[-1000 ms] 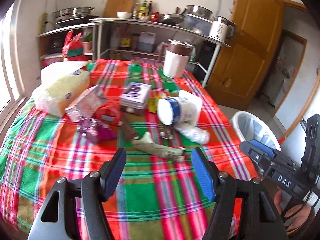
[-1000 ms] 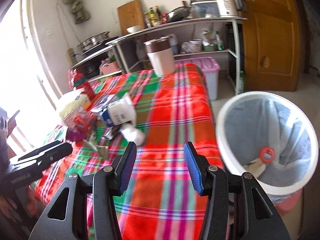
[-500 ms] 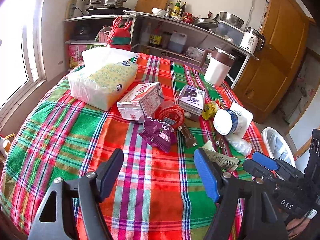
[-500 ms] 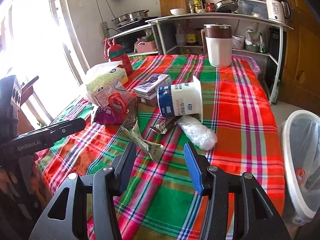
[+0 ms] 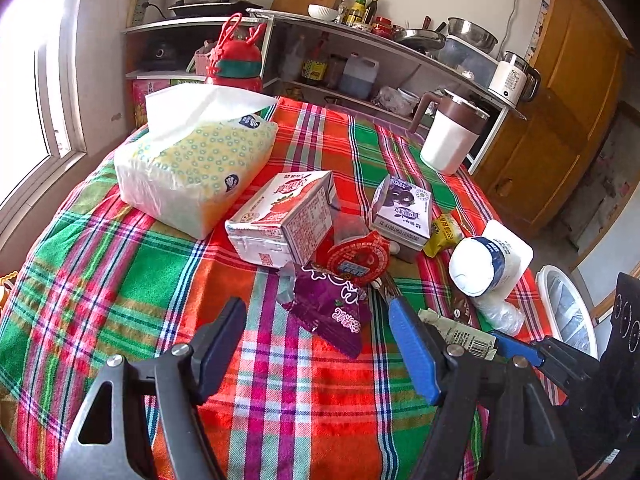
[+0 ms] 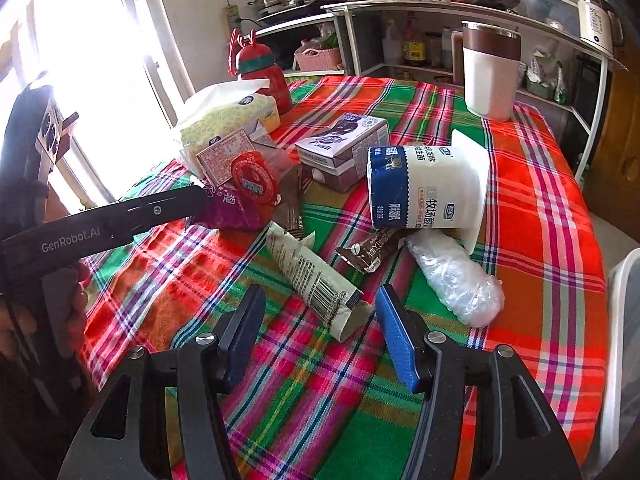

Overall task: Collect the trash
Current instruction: 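Grasp the beige tube packet with the right gripper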

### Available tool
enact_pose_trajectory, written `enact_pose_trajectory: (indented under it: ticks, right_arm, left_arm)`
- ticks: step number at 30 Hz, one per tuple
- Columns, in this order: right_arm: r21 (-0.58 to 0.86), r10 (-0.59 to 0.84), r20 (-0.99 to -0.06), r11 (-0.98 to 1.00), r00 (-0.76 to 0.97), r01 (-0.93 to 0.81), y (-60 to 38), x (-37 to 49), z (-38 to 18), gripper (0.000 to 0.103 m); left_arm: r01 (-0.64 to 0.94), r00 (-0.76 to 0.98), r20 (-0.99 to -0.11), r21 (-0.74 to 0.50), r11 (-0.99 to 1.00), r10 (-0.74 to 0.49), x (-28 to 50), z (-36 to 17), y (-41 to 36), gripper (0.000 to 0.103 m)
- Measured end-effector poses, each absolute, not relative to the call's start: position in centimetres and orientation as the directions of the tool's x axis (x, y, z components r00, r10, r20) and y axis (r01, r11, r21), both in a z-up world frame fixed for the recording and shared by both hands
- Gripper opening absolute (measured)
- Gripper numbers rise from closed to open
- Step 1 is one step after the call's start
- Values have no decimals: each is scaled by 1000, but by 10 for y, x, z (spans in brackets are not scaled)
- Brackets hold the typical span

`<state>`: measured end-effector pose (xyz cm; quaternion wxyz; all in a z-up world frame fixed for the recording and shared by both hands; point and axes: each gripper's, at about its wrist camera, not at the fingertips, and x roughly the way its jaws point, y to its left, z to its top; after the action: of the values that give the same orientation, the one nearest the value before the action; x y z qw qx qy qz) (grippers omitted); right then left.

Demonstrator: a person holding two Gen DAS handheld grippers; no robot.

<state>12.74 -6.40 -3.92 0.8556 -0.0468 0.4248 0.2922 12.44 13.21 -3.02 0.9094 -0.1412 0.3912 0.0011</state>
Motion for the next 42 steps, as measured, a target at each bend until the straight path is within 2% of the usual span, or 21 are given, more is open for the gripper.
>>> enact_pose_trajectory:
  ticks: [13,17,20,22,31,42]
  right_arm:
    - [167,431,-787,837,441,-520,-57,144,-44,58]
    - [167,430,-788,838,441,-519,-57,145,-44,58]
    - [168,432,-786,838,442,-519,-56,145,-44,50]
    - [169,433,-785,838,444,-518,-56,145,-44,41]
    - [183,457,-767,829,450,-529,-58,136,-42,27]
    - [216,474,-737,841,482,-497,-70,125,-38,21]
  left_arm:
    - [-128,683,-719,-290,948,-128,141,-40,131,75]
    - [-130,683,-720,-282,951,-121,142,-41,131,67]
    - [-127,676,-727,-277,952,-122,143,-42,130,59]
    - [-127,673,-729,-281,951,-125,144,-42,130,57]
    - [-124,684,-720,-279,952,-122,137,-40,131,48]
    - [-125,692,-713,-279,952,-118,125,-39,129,41]
